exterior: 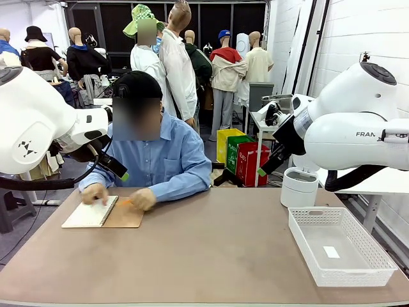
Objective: Sort the paper based on its condition.
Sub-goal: If a person hands you a paper, place it in the Organizing basket , and if it's crumpled, put it in the Trash can.
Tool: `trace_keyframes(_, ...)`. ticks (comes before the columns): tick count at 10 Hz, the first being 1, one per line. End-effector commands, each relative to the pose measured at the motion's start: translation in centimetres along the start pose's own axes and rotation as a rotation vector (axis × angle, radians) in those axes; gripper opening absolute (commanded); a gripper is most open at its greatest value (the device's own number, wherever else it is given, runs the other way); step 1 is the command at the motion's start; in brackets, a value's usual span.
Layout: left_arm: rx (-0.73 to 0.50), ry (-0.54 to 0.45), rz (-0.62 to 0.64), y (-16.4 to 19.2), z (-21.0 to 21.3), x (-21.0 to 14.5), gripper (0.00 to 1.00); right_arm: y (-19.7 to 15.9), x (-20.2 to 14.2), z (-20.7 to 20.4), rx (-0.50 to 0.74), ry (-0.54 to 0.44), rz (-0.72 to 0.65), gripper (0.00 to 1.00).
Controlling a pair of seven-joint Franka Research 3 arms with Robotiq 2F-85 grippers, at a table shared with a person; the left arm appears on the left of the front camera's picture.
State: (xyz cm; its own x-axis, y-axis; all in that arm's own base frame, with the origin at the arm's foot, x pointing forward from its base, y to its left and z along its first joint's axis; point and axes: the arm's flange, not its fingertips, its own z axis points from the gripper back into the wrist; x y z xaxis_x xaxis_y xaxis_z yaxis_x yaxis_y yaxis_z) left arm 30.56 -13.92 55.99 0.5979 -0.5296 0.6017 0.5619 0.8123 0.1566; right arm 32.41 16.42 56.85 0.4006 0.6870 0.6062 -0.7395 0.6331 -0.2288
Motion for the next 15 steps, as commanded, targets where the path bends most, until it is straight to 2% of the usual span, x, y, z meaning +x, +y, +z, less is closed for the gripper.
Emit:
trace_keyframes(1,0.001,-0.002,0.0,0.02,0.01,0.02,1.0,0.07,0.04,0.0,0.002,-0.001,0.002,1.0)
trace_keyframes(15,0.001,-0.002,0.0,0.02,0.01,0.02,1.0,0.07,0.04,0.0,0.002,-0.001,0.002,1.0)
